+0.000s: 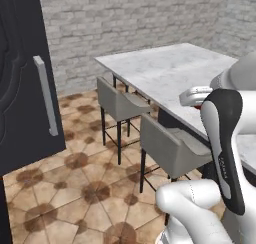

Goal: Pick the bell pepper from the cabinet and place it in the bowl. Then pick the bowl and place it in the sink. Then turn on the sink facuet.

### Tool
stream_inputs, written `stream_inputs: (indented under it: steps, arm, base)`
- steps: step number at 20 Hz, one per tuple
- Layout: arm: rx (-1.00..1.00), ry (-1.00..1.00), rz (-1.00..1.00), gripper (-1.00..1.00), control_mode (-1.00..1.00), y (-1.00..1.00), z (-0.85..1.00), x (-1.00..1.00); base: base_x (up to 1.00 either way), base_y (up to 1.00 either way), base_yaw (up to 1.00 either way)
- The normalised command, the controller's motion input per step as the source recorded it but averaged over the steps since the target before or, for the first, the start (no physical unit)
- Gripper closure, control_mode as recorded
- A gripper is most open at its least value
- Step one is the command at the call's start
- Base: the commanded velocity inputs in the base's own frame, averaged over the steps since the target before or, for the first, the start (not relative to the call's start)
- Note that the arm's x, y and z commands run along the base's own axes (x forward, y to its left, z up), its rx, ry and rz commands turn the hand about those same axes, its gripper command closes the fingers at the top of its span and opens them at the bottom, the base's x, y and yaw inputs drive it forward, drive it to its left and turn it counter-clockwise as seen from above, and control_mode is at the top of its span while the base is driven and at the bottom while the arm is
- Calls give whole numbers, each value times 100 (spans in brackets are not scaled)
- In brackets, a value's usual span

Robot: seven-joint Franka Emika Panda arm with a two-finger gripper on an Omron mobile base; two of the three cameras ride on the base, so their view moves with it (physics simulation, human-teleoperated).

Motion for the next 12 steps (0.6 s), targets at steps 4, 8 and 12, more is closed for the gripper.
stream_inputs:
  steps: [4, 8, 12]
  arm:
    - [0, 0, 0, 100, 100, 0, 0, 0]
    - [0, 0, 0, 100, 100, 0, 0, 0]
    - [0, 0, 0, 100, 100, 0, 0, 0]
  base:
    - [-65, -2, -38]
    - [-52, 0, -44]
    - [-49, 0, -45]
